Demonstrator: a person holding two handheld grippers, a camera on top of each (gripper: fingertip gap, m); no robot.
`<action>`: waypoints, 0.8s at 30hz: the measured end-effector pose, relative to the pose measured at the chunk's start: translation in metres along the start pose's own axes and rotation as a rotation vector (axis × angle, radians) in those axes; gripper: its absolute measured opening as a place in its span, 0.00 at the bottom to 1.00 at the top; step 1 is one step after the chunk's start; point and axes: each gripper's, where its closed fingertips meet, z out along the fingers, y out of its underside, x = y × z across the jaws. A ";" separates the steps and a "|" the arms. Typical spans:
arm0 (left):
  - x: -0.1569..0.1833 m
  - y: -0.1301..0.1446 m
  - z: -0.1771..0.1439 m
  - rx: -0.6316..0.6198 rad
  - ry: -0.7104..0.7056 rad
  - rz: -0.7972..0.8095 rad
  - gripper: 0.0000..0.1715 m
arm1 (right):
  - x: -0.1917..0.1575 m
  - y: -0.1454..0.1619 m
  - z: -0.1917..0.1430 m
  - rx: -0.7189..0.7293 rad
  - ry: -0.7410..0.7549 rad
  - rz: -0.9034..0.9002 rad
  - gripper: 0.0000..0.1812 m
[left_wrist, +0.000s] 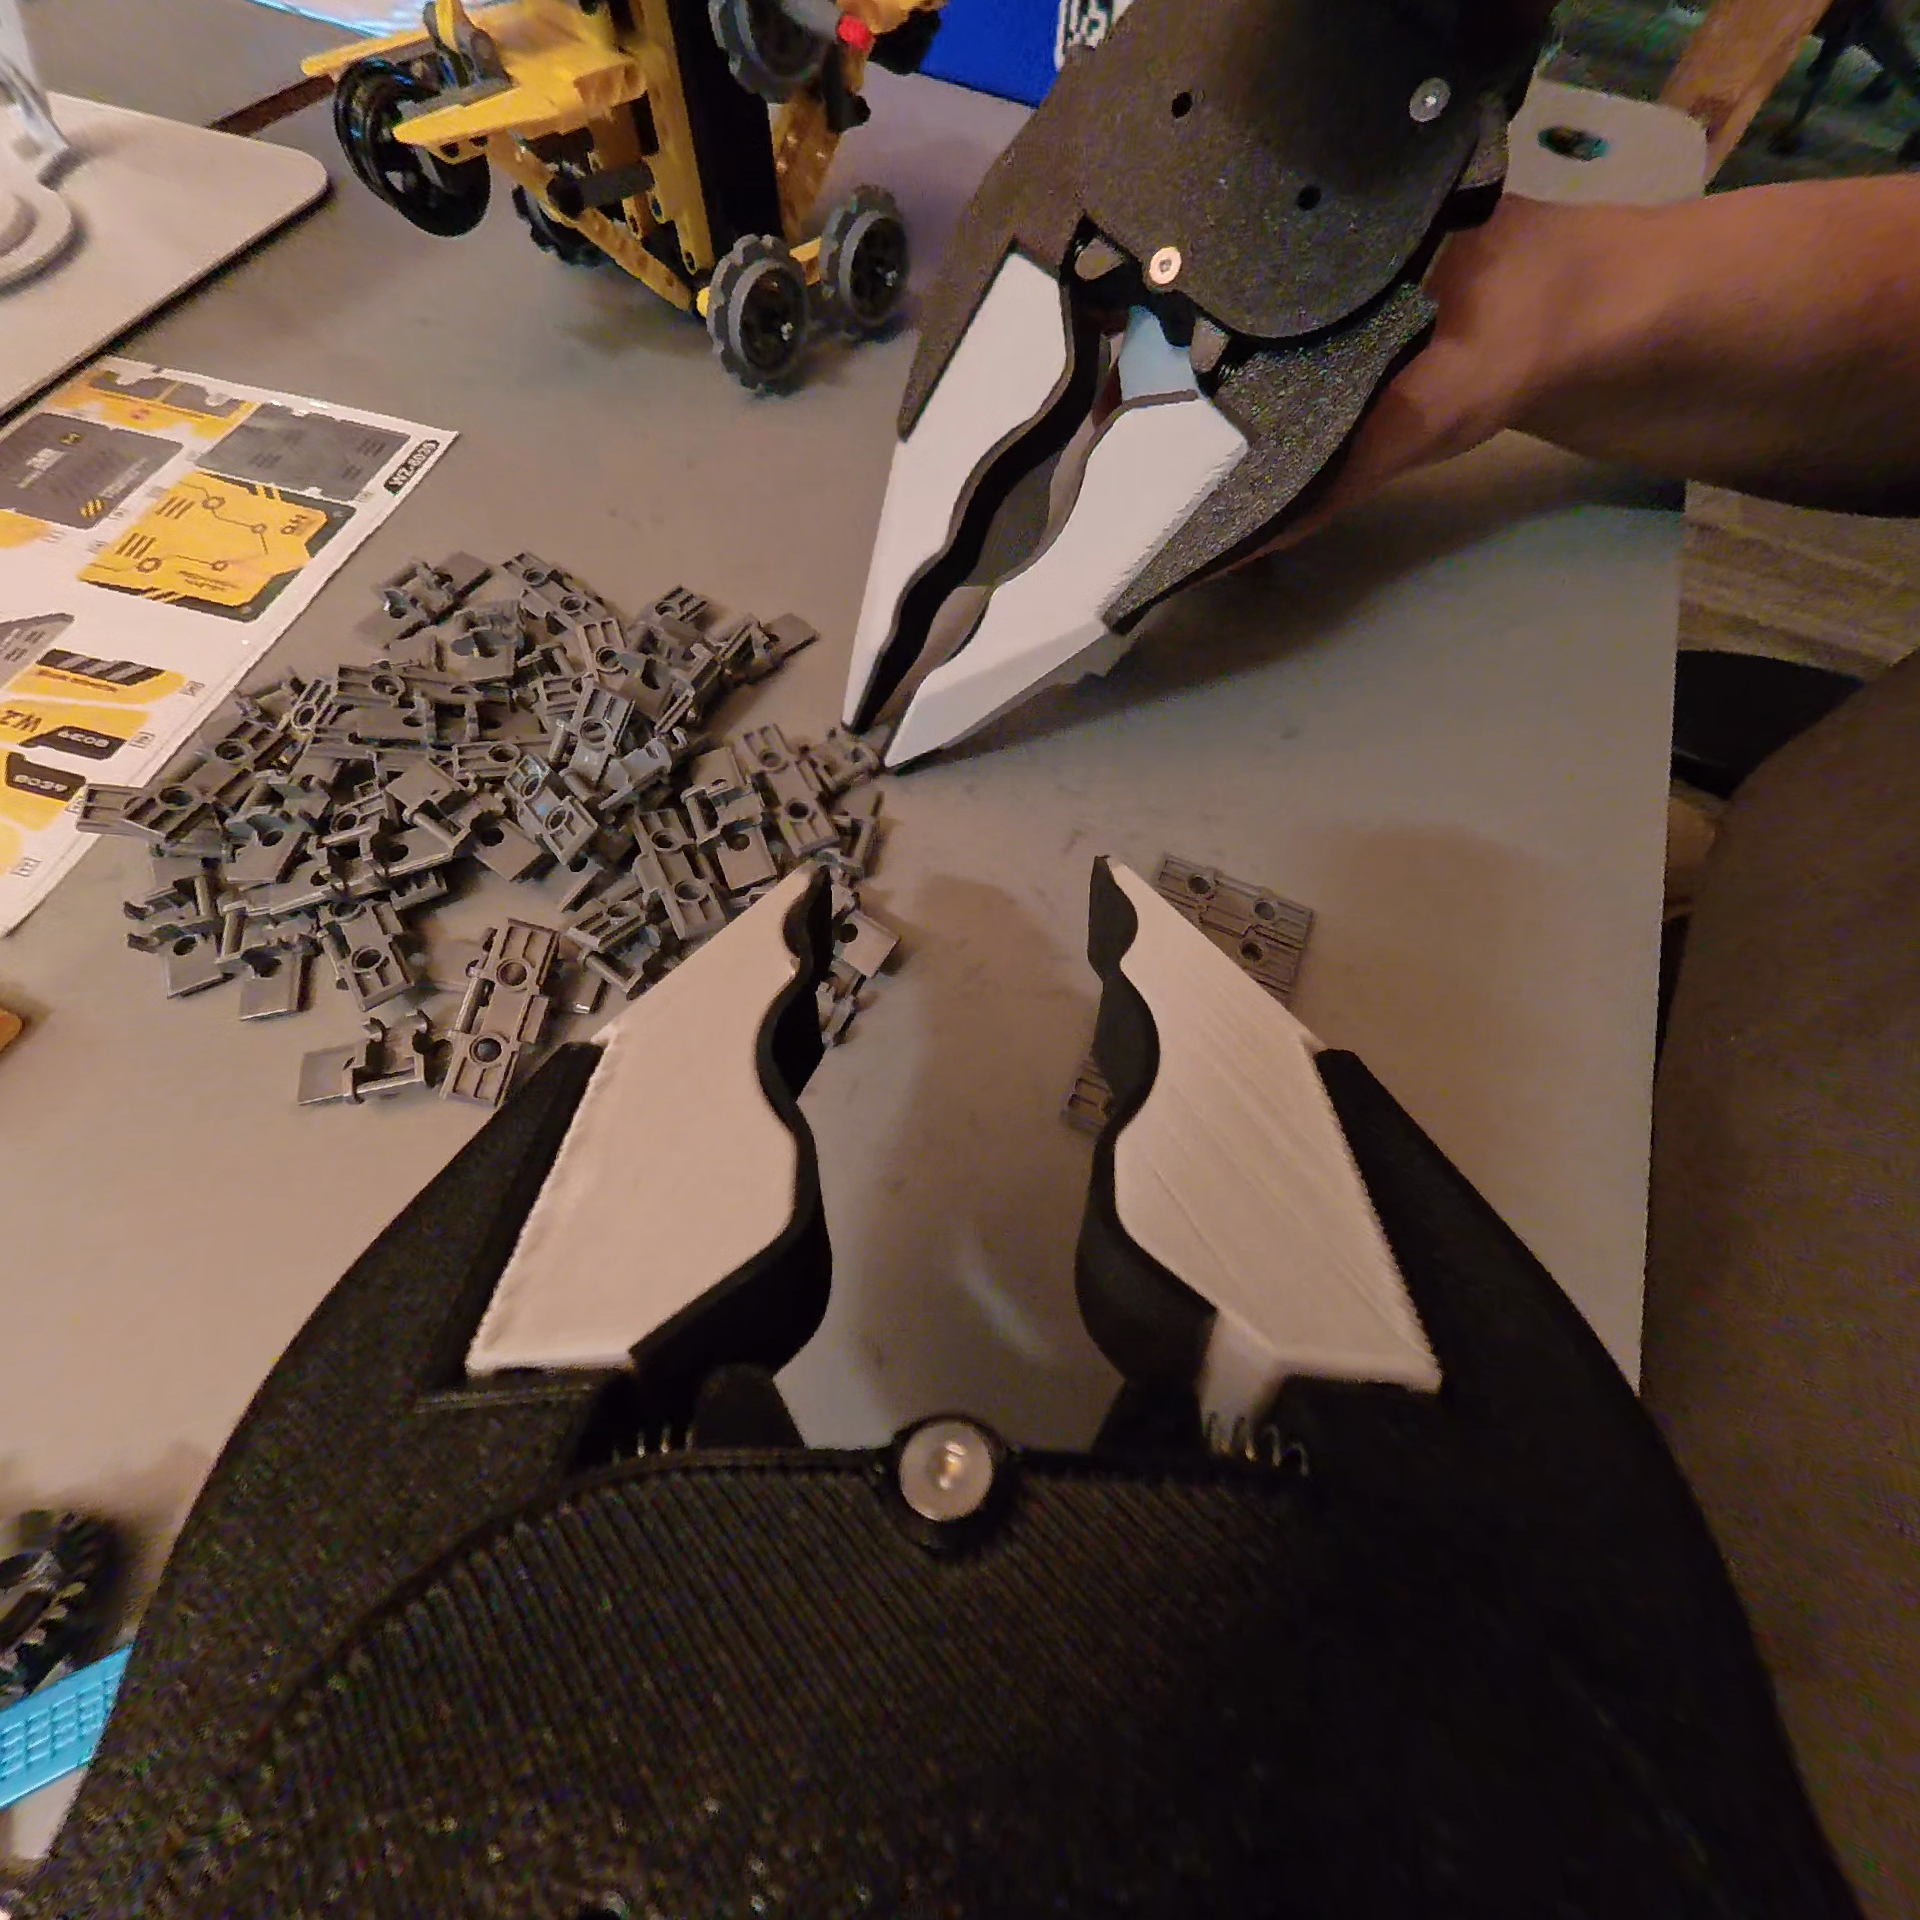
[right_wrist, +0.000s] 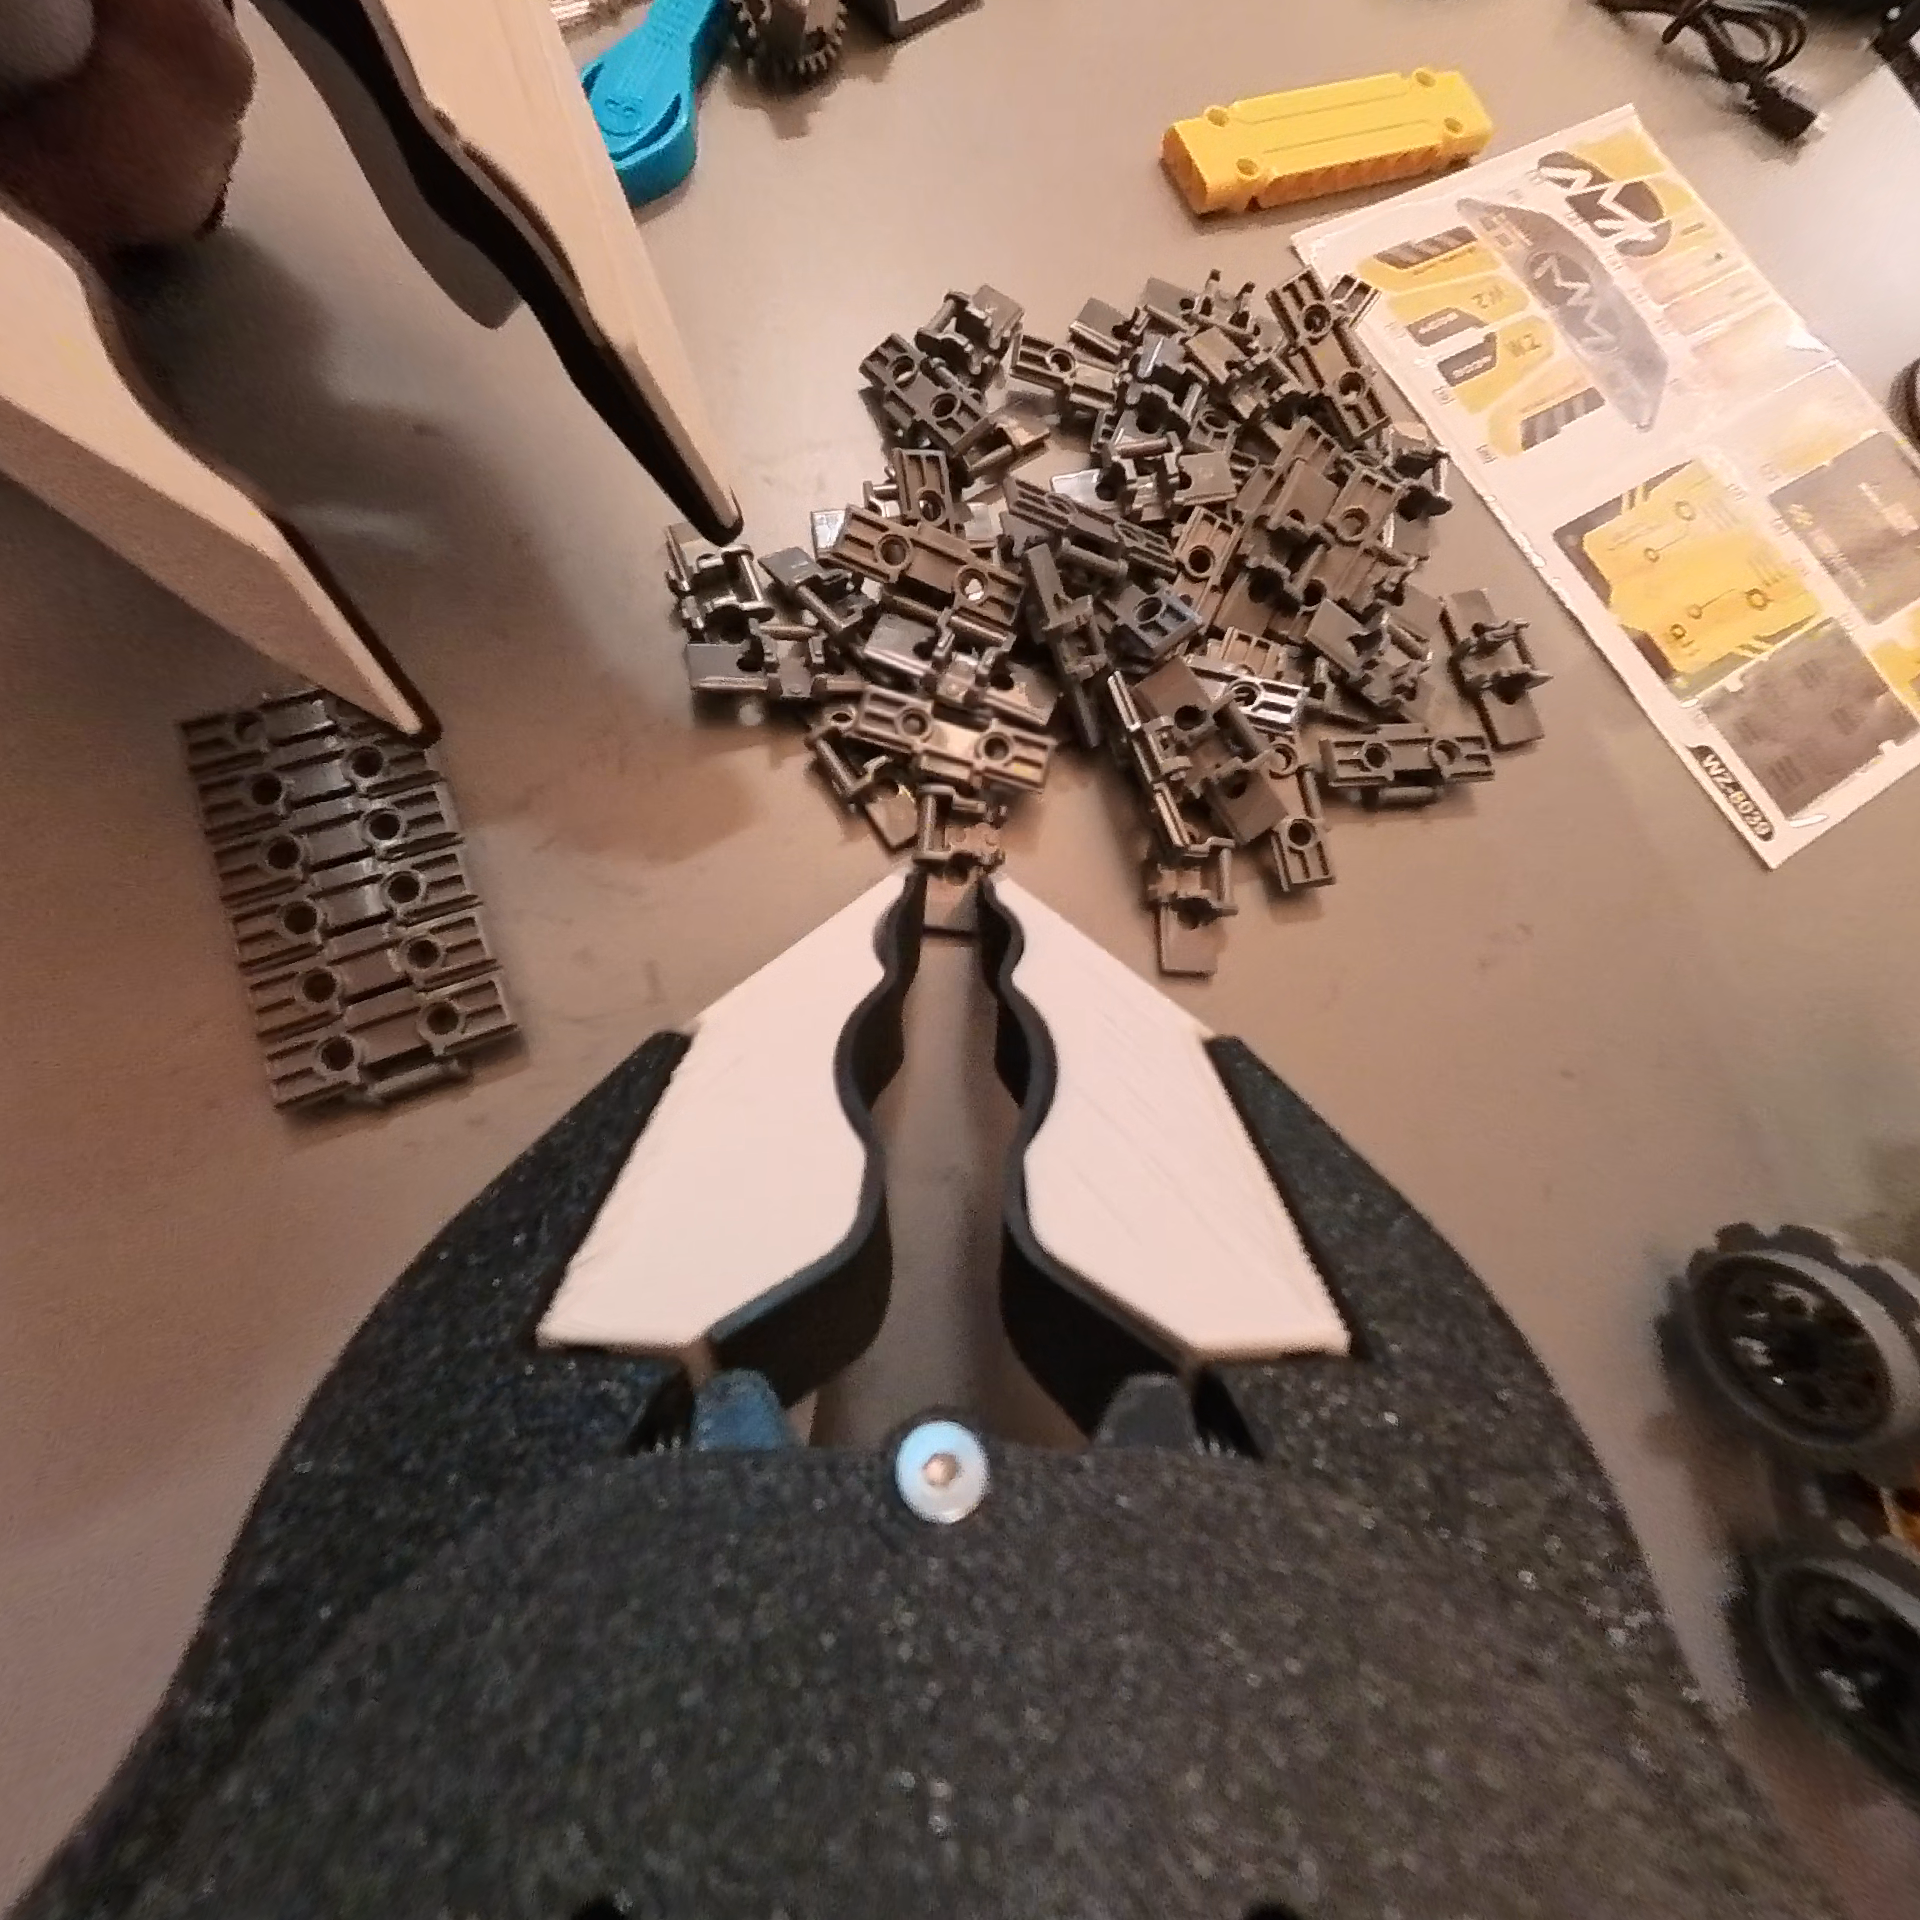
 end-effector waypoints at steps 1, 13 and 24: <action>0.000 0.000 0.000 0.003 0.001 0.001 0.28 | -0.001 0.000 -0.002 0.002 -0.006 0.003 0.05; 0.008 -0.017 0.001 0.074 0.026 -0.006 0.30 | -0.026 -0.018 -0.048 0.208 -0.215 0.264 0.00; 0.033 -0.023 0.006 0.070 0.097 0.005 0.27 | -0.052 0.017 -0.073 0.233 -0.387 0.811 0.00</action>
